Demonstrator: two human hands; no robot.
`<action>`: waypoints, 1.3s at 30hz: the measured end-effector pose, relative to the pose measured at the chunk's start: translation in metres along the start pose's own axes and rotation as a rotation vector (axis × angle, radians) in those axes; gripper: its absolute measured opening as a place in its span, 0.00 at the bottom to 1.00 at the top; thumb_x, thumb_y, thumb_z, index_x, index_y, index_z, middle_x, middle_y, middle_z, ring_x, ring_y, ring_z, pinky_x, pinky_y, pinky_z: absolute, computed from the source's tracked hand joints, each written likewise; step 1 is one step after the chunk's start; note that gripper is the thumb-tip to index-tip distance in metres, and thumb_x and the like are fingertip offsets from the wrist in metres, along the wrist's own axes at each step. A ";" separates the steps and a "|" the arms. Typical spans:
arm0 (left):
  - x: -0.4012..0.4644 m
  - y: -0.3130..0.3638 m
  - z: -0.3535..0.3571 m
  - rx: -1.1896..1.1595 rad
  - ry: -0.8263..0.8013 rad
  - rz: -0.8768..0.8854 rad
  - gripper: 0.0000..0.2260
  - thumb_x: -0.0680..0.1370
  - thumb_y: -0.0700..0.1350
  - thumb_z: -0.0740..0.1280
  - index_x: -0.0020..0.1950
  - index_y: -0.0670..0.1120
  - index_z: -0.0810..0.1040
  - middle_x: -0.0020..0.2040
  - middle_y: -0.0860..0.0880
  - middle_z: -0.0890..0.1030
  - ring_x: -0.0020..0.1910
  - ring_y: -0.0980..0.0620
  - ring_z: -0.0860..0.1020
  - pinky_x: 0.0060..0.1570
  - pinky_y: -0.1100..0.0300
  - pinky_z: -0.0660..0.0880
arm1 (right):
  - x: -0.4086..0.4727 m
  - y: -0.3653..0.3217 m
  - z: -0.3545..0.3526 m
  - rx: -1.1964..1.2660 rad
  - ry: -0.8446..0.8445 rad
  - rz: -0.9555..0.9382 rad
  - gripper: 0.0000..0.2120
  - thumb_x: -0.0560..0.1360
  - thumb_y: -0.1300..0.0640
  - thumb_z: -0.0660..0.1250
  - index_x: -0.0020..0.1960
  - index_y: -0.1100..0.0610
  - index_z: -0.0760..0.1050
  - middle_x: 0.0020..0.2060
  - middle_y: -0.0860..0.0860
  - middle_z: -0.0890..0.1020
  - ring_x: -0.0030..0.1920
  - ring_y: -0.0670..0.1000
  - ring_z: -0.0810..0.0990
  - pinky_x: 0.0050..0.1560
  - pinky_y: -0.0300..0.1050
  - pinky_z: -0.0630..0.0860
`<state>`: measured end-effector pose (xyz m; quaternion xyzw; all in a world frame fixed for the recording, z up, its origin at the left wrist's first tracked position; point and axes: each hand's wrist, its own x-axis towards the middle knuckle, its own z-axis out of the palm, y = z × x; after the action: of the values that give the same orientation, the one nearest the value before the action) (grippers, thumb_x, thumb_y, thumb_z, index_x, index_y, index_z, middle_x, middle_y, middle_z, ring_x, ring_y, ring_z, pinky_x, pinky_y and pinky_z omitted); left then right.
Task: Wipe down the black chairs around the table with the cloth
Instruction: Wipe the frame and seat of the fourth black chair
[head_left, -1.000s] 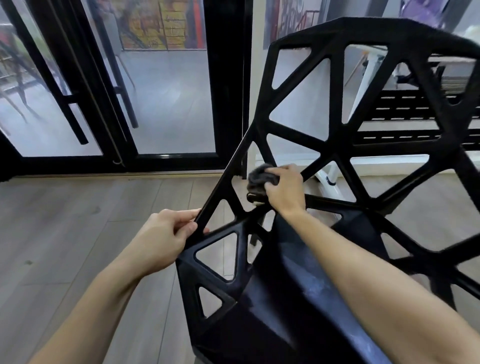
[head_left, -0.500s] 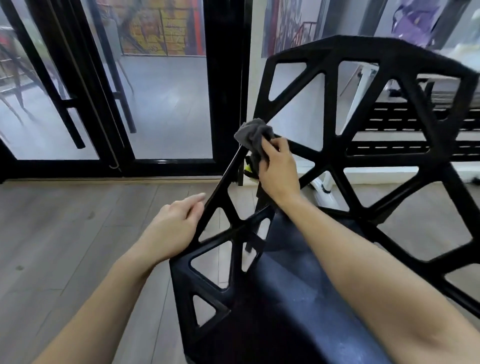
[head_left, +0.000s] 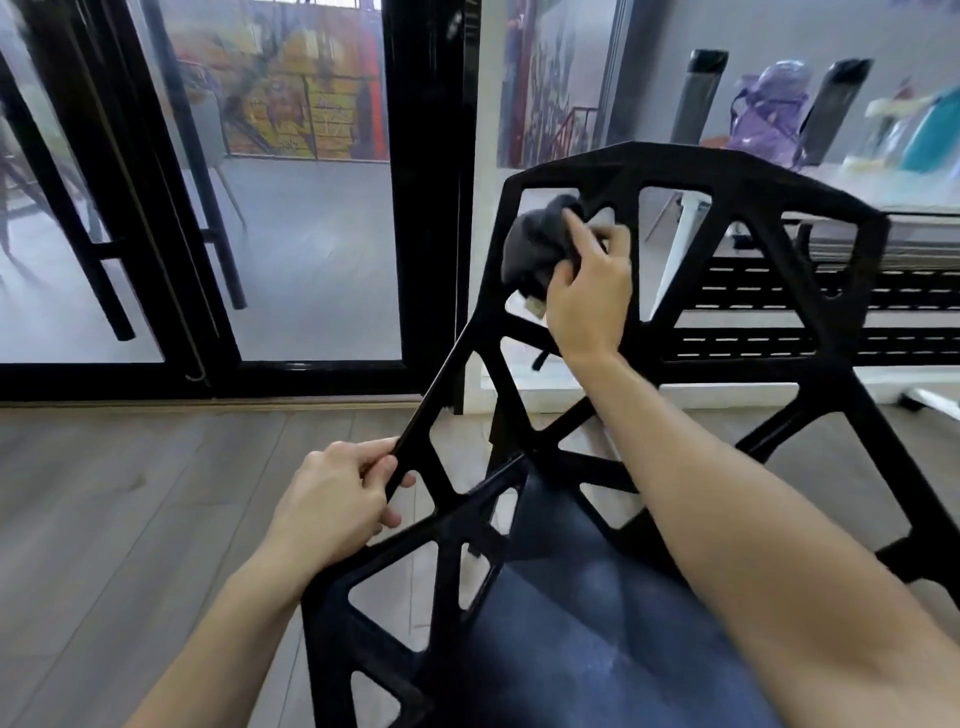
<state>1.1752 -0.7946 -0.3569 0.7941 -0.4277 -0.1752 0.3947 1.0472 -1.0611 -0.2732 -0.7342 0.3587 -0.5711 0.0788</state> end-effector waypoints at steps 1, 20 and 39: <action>0.002 -0.001 0.001 -0.008 0.000 0.001 0.17 0.88 0.44 0.61 0.61 0.63 0.85 0.46 0.62 0.88 0.35 0.53 0.87 0.41 0.43 0.86 | 0.018 -0.002 0.003 -0.053 0.066 0.014 0.27 0.81 0.69 0.63 0.77 0.53 0.75 0.66 0.53 0.73 0.62 0.53 0.77 0.65 0.26 0.67; -0.003 -0.006 0.001 -0.033 -0.008 0.053 0.17 0.88 0.45 0.59 0.60 0.62 0.85 0.47 0.63 0.87 0.34 0.53 0.87 0.44 0.43 0.85 | -0.141 0.037 -0.005 -0.004 -0.501 0.156 0.24 0.82 0.64 0.61 0.75 0.48 0.77 0.56 0.47 0.75 0.54 0.48 0.80 0.58 0.36 0.75; -0.012 -0.022 -0.021 0.066 -0.156 0.094 0.15 0.89 0.51 0.60 0.74 0.60 0.78 0.52 0.58 0.86 0.46 0.57 0.86 0.43 0.65 0.80 | -0.107 -0.035 0.015 0.265 -0.278 0.487 0.18 0.79 0.61 0.61 0.65 0.47 0.78 0.58 0.53 0.81 0.54 0.49 0.82 0.55 0.43 0.80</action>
<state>1.1937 -0.7676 -0.3614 0.7696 -0.4997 -0.2037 0.3414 1.0658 -0.9741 -0.3435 -0.6812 0.4321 -0.4712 0.3568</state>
